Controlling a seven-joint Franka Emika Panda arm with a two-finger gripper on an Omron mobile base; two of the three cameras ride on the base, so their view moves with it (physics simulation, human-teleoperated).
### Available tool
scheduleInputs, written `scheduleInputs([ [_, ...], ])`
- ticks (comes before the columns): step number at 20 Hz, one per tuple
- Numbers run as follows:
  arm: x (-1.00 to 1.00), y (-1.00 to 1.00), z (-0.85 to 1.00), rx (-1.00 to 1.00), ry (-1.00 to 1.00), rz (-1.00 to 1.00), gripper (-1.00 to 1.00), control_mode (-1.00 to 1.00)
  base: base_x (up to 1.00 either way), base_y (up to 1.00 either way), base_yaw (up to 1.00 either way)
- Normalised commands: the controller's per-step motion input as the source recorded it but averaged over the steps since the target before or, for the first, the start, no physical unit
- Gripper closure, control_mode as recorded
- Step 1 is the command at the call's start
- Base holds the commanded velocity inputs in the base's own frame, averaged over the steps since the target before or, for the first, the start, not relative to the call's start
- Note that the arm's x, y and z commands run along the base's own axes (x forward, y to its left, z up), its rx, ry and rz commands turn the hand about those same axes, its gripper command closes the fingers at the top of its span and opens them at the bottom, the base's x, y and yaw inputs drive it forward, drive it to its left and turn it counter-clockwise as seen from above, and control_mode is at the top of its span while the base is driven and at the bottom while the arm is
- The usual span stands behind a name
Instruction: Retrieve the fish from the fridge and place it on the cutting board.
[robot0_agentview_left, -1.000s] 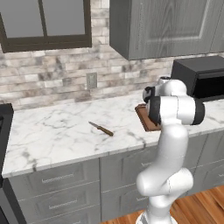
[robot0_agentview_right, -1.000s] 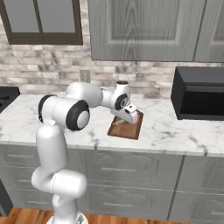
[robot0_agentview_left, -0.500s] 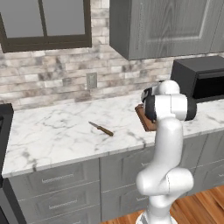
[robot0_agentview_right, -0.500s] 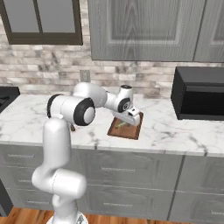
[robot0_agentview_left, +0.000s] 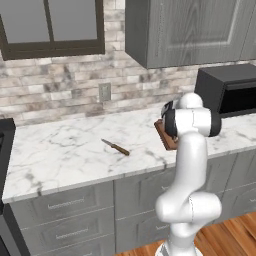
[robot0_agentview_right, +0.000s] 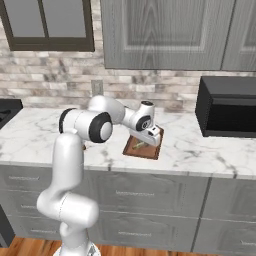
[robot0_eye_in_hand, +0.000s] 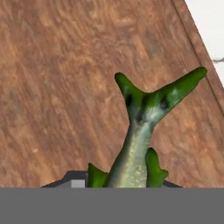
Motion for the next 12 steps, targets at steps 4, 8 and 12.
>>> scheduleInputs([
  [4, 0.07, 0.00, -0.20, 0.04, 0.00, 0.03, -1.00, -1.00, 0.00, 0.00, 0.00],
  [8, 0.00, 0.00, -0.02, 0.00, 0.01, 0.00, -1.00, -1.00, 0.00, 0.00, 0.00],
  [12, -0.09, 0.03, 0.01, 0.00, 0.01, 0.00, -1.00, -1.00, 0.00, 0.00, 0.00],
])
